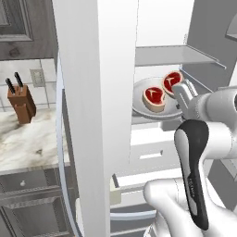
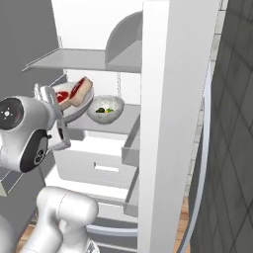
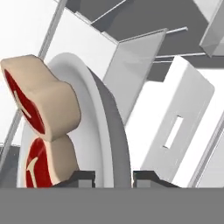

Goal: Place the bowl with the lemon and squash on the second highest shelf of the fridge. Place the bowl with the steaks on the top shelf of the fridge.

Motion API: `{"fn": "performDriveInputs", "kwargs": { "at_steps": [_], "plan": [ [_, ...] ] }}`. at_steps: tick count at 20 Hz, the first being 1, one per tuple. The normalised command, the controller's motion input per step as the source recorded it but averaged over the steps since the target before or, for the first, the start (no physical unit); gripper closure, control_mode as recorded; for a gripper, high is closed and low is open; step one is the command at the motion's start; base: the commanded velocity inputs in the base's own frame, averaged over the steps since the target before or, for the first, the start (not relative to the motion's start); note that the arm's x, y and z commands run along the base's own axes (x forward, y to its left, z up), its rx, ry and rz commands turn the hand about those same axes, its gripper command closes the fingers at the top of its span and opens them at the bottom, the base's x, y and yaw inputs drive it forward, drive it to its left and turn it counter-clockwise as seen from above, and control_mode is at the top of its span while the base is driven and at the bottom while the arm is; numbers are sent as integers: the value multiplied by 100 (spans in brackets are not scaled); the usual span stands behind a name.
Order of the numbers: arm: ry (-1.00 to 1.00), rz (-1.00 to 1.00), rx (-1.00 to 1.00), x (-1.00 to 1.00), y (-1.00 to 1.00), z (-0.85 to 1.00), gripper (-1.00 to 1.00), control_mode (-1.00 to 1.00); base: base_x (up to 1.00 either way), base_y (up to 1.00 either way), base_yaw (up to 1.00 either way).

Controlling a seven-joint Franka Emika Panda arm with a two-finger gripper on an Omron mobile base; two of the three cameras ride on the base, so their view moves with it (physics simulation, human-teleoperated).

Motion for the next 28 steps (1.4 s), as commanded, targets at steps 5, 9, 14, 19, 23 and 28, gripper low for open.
{"fn": "performDriveInputs", "kwargs": {
  "at_steps": [5, 9, 14, 19, 23, 28],
  "plan": [
    [-17, -7, 4, 4, -15, 80, 100, -100, 0, 0, 0],
    [-9, -5, 2, 37, 0, 97, 100, -100, 0, 0, 0],
    [-3, 0, 5, 45, -6, 82, 100, -100, 0, 0, 0],
    [1, 0, 7, 64, -26, 23, 100, -100, 0, 0, 0],
    [2, 0, 1, 82, -23, 0, 100, -100, 0, 0, 0],
    [5, 0, 0, 90, -8, -20, 100, -100, 0, 0, 0]
  ]
}}
